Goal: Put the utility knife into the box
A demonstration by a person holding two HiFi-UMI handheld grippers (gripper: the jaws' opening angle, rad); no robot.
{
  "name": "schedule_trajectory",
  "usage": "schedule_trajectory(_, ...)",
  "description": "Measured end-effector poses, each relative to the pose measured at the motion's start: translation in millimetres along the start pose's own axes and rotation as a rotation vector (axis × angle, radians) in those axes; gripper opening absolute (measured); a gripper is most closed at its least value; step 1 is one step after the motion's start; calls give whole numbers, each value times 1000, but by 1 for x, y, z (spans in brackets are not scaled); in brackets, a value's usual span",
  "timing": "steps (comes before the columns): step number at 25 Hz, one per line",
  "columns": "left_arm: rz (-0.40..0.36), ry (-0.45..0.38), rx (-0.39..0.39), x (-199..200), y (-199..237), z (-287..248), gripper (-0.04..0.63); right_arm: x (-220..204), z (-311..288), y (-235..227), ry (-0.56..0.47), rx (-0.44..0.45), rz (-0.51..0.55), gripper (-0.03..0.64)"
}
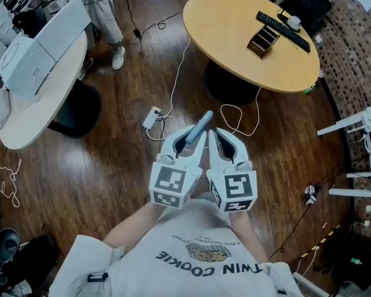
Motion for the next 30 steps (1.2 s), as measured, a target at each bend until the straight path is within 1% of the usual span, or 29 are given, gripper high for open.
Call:
schedule_trajectory(6,-7,0,-8,6,7,-17,74,1,-15,-16,-5,-19,-8,2)
schedule_trajectory(10,-14,3,1,9,11,-34,74,1,-26,-27,-15,-11,-6,2)
schedule_trajectory(15,-20,3,28,12,16,-65,74,-3,-48,-52,-22,10,-6,2)
schedule_trajectory(21,-16,12,59,21,20,-118,74,-5,-83,-98,-17,46,-3,2)
schedule_trajectory(30,-9,23,82,35,6,-203,74,-11,-115,-177,-11,80,-18,2)
Point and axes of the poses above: the fingertips, and each gripper's own axes: z backward along the fingers, y to its left, x out of its top, the point moved 4 cm from there along z, backward along the fingers, and after that the axes turned 9 degrees about z, right-handed, at the moved point
